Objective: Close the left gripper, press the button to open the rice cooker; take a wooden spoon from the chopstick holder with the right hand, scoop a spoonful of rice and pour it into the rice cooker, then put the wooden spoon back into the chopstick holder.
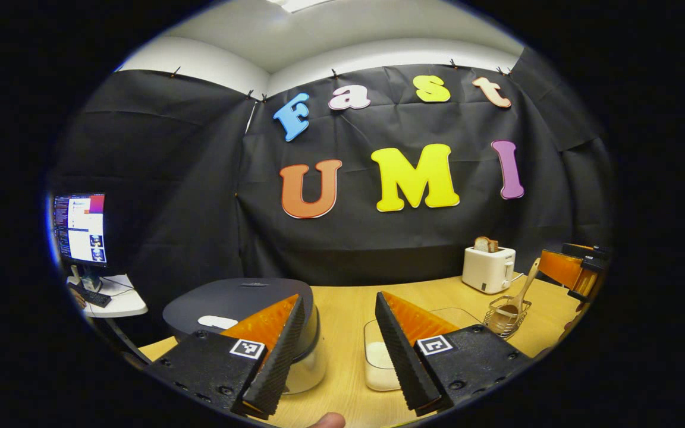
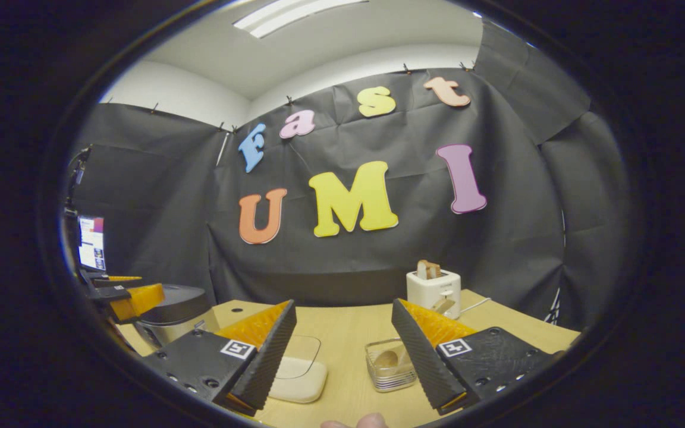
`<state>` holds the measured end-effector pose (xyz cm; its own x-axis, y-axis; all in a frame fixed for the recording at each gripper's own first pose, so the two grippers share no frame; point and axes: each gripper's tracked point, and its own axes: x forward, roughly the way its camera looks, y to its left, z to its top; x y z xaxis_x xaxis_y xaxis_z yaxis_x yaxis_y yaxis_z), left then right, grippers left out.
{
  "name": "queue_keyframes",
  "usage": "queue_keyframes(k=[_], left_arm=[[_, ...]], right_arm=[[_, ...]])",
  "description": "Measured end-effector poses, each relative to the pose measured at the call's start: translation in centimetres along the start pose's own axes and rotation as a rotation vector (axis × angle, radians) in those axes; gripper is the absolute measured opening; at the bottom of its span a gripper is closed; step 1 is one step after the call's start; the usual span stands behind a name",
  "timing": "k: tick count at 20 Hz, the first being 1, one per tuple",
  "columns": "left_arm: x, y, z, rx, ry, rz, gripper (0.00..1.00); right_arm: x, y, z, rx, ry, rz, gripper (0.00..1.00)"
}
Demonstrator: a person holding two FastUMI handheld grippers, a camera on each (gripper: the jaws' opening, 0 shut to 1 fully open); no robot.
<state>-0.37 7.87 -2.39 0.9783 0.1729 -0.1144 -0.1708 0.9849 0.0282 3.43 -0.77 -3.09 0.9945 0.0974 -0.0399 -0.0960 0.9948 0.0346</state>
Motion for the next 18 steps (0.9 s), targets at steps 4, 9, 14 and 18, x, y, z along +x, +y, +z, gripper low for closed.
queue_keyframes(k=[4, 9, 14, 18], left_arm=[[-0.7, 6.4, 0.1, 0.070, 0.027, 0.113, 0.76], [-0.3, 10.7, 0.1, 0.064, 0.116, 0.121, 0.64], [0.8, 10.4, -1.4, -0.059, 0.281, 0.005, 0.44], [1.5, 9.6, -3.5, -0.064, 0.413, -0.050, 0.18]], right_arm=[[-0.2, -2.5, -0.4, -0.016, 0.000, -0.010, 0.96], [-0.3, -4.4, 0.1, 0.004, -0.011, -0.009, 0.96], [-0.2, -5.2, -0.5, 0.000, 0.007, 0.009, 0.95], [0.1, -5.9, -0.7, 0.019, 0.011, 0.011, 0.96]])
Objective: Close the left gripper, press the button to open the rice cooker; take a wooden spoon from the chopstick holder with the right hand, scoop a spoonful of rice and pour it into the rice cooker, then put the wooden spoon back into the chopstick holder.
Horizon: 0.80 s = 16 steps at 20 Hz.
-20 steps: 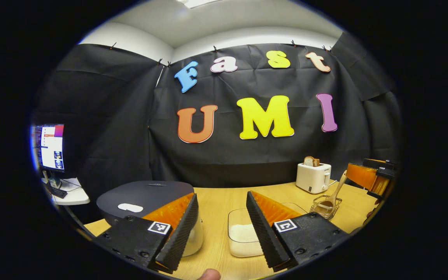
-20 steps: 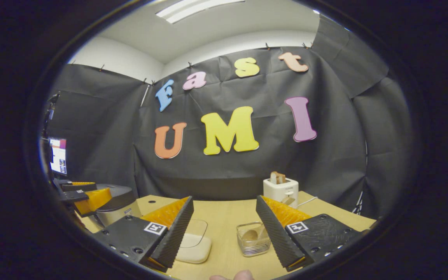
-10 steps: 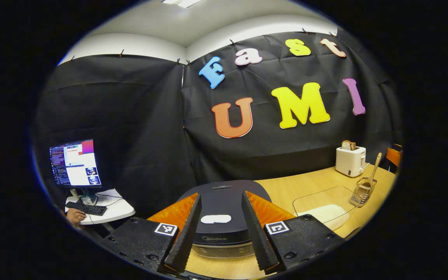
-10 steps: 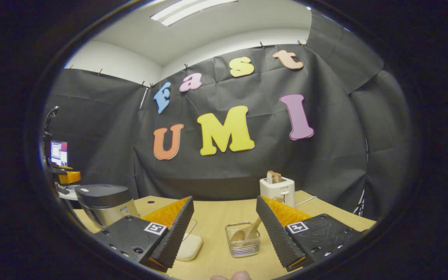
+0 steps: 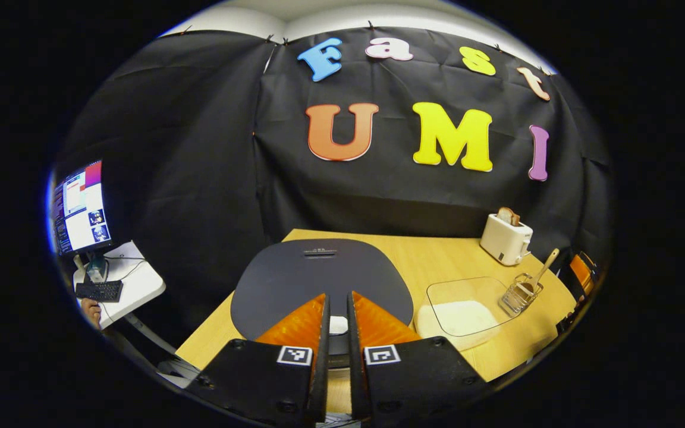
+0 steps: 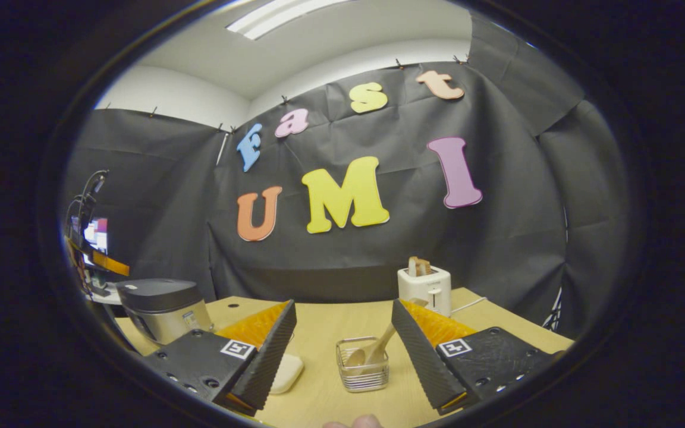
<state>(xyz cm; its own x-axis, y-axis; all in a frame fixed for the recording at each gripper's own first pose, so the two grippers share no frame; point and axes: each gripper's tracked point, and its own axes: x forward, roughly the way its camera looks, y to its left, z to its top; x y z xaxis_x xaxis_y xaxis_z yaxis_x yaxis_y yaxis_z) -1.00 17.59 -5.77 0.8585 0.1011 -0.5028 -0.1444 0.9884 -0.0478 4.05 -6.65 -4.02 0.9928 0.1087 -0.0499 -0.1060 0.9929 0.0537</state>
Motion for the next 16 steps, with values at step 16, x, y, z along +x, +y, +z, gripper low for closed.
queue_keyframes(k=[16], left_arm=[[0.8, 1.3, -2.6, 0.009, 0.085, 0.081, 0.03]], right_arm=[[1.5, -0.5, -1.9, 0.075, 0.032, 0.025, 0.92]])
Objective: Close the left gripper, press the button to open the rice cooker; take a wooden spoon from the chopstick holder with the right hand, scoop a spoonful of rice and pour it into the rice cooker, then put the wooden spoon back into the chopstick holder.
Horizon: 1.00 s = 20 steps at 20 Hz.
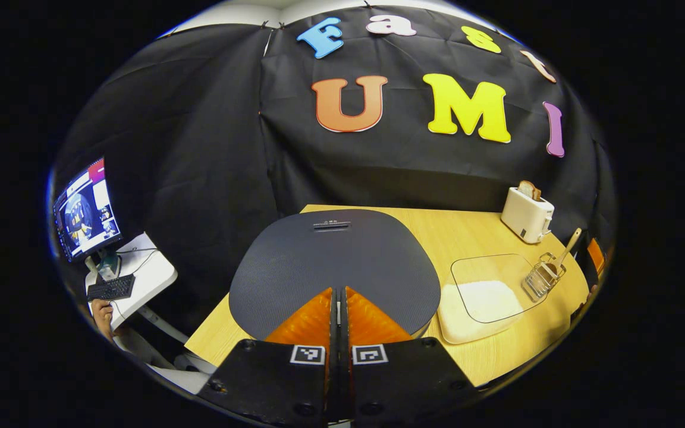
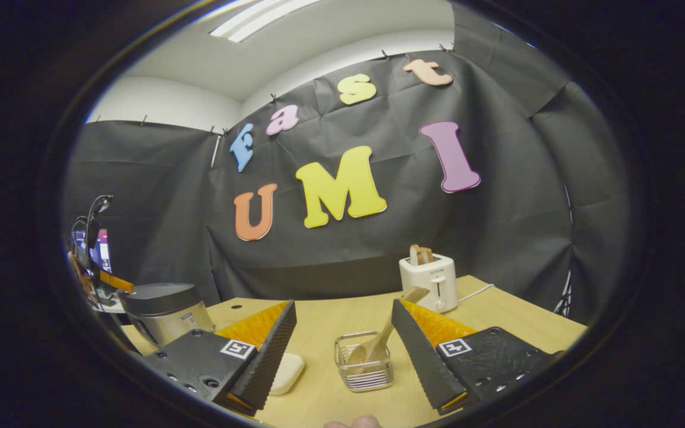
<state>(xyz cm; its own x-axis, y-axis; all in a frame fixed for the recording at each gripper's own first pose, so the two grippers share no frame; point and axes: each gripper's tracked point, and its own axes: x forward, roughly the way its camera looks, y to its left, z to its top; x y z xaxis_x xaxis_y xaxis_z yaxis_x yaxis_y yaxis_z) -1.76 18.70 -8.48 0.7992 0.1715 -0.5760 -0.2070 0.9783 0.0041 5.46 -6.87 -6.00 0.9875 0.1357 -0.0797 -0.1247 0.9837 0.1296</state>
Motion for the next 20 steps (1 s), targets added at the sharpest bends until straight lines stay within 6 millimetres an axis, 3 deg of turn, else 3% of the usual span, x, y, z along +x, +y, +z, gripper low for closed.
queue_keyframes(k=[2, 3, 7, 8, 9, 10, 13, 15, 19, 20], left_arm=[[0.0, -0.2, 0.4, -0.009, 0.009, -0.008, 0.03], [0.1, -0.1, 0.3, 0.002, 0.009, -0.005, 0.03], [-0.1, 0.1, 1.3, -0.023, 0.005, 0.041, 0.03], [-0.4, -0.3, 2.4, -0.030, -0.030, 0.023, 0.03], [-1.1, -1.0, 3.7, -0.033, -0.073, -0.002, 0.10], [-1.9, -1.3, 5.3, -0.031, -0.129, -0.015, 0.23], [-4.7, -1.4, 9.2, -0.019, -0.258, 0.017, 0.95], [-6.2, -1.8, 10.7, -0.019, -0.324, 0.032, 1.00], [-7.4, -2.0, 10.7, 0.009, -0.405, 0.064, 1.00], [-7.5, -2.2, 10.4, 0.013, -0.423, 0.065, 0.96]], right_arm=[[0.0, 0.0, 0.1, 0.003, -0.001, 0.002, 0.96], [-0.2, -0.1, 0.2, 0.003, -0.005, 0.002, 0.92], [-0.9, -0.7, 1.1, -0.004, -0.024, -0.014, 0.96], [-1.1, -0.9, 1.4, -0.008, -0.029, -0.021, 0.96], [-1.5, -1.2, 1.6, -0.015, -0.036, -0.029, 0.96], [-1.7, -1.6, 1.9, -0.022, -0.042, -0.040, 0.96], [-2.3, -2.3, 2.3, -0.019, -0.049, -0.060, 0.92], [-2.5, -2.5, 2.7, -0.010, -0.053, -0.063, 0.96], [-2.4, -2.8, 2.5, -0.040, -0.033, -0.071, 0.92], [-2.5, -3.0, 2.2, -0.047, -0.018, -0.069, 0.92]])
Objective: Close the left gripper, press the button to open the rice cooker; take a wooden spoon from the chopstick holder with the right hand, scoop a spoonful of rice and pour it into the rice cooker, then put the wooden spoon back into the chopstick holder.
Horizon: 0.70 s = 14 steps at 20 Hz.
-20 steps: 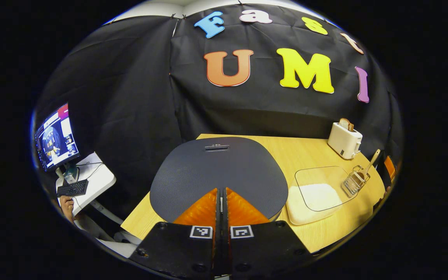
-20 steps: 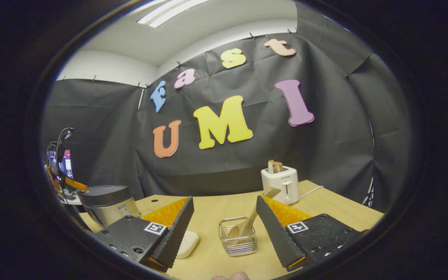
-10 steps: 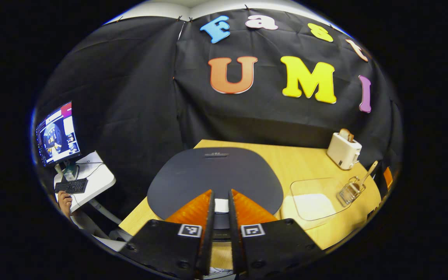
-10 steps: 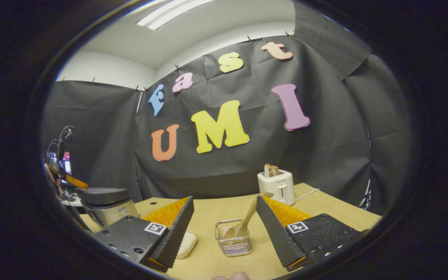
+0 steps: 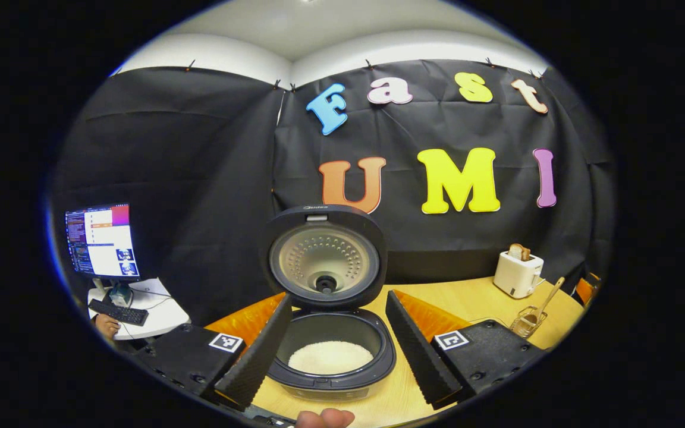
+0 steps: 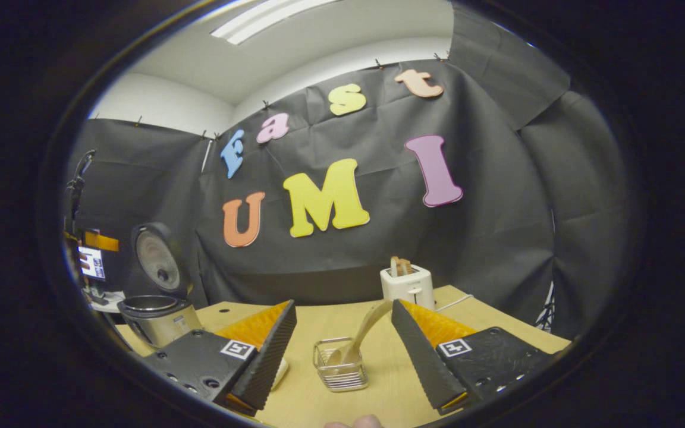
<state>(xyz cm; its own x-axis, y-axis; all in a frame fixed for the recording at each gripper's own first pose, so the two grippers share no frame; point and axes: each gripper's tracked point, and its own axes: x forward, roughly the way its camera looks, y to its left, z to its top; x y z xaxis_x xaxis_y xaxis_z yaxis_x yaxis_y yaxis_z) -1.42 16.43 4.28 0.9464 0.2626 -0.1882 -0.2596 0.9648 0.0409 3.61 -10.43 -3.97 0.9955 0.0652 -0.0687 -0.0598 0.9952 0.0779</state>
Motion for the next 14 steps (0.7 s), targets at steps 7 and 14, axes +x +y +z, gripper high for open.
queue_keyframes(k=[7, 14], left_arm=[[-1.3, -3.1, -3.5, -0.009, -0.080, -0.004, 1.00], [-1.0, -4.9, -5.7, 0.038, -0.109, -0.006, 1.00]], right_arm=[[1.2, -2.1, -2.0, -0.025, 0.095, -0.031, 0.96], [4.8, -2.5, -5.1, 0.068, 0.201, -0.031, 0.96]])
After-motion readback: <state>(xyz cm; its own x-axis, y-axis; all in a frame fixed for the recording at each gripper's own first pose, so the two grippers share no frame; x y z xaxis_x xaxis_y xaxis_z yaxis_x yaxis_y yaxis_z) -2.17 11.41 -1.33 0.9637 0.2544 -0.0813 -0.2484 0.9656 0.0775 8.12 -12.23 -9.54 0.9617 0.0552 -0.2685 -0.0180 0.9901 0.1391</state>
